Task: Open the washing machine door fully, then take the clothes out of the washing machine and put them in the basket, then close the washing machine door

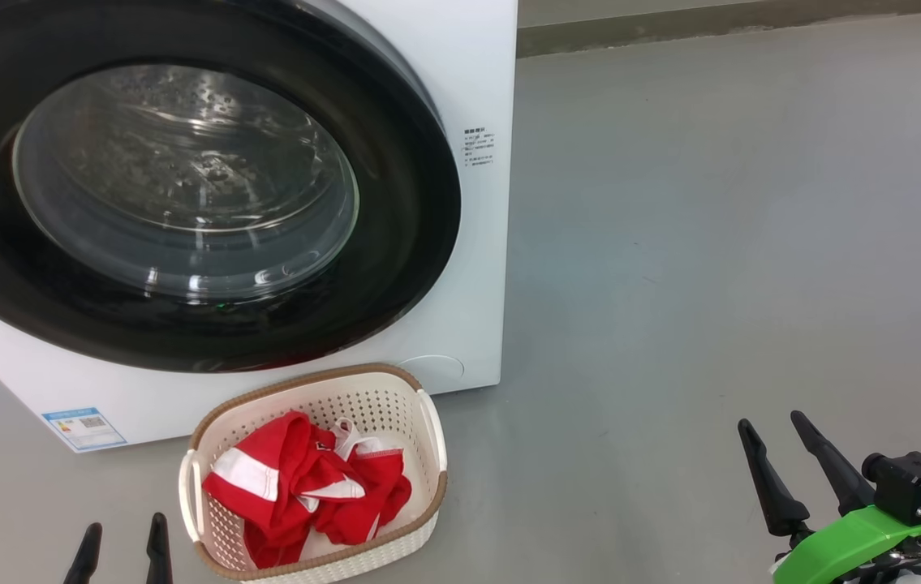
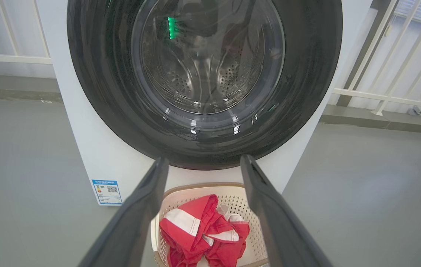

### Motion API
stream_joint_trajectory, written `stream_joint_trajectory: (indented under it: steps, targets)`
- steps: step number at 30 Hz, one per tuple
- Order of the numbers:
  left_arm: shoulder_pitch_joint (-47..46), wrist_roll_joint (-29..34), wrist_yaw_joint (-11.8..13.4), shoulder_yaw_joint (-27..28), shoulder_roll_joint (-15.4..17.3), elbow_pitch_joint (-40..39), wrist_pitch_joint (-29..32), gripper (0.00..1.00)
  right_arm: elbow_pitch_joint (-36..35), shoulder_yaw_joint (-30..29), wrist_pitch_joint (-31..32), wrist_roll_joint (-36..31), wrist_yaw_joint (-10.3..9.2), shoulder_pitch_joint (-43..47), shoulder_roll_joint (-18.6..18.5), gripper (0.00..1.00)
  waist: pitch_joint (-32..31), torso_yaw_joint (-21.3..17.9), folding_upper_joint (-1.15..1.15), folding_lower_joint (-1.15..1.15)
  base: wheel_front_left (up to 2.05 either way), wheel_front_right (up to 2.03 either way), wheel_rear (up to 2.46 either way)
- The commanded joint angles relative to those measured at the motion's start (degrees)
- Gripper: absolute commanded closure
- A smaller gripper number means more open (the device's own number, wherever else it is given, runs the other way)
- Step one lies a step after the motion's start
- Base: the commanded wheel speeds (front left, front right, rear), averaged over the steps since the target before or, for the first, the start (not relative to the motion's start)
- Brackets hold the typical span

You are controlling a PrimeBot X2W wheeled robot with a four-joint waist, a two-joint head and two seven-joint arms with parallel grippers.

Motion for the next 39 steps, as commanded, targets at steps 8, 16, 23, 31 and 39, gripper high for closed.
stream_joint_trajectory:
  steps: [8, 16, 23, 31, 39]
  targets:
    - [0.0, -0.3, 0.0, -0.2, -0.4, 1.3, 0.2, 1.00, 1.2, 0.1, 0.0, 0.1, 0.00, 0.4, 0.7, 1.00, 0.1, 0.0, 0.00, 0.00, 0.00, 0.00, 0.00]
    - [0.1, -0.6, 0.0, -0.6, -3.4, 6.5, 0.5, 1.00, 6.4, 0.3, 0.2, 0.4, 0.00, 3.9, 4.2, 1.00, 0.1, 0.0, 0.00, 0.00, 0.00, 0.00, 0.00]
    - [-0.6, -4.9, 0.0, -0.4, -3.3, 6.4, 1.7, 1.00, 5.6, -0.4, 1.3, 4.2, -0.01, 3.7, 4.6, 1.00, -0.1, 0.4, 0.00, 0.12, 0.00, 0.00, 0.00]
    - [-1.6, -9.7, 0.0, -0.2, -3.2, 6.4, 3.0, 1.00, 4.9, -1.2, 2.6, 8.5, -0.02, 3.4, 5.1, 1.00, 0.1, 0.8, 0.00, 0.00, 0.00, 0.00, 0.00]
    - [-2.5, -13.9, 0.0, 0.0, -3.1, 6.4, 4.2, 1.00, 4.2, -2.0, 3.8, 12.3, -0.03, 3.1, 5.6, 1.00, 0.1, 1.2, 0.00, 0.00, 0.00, 0.00, 0.00]
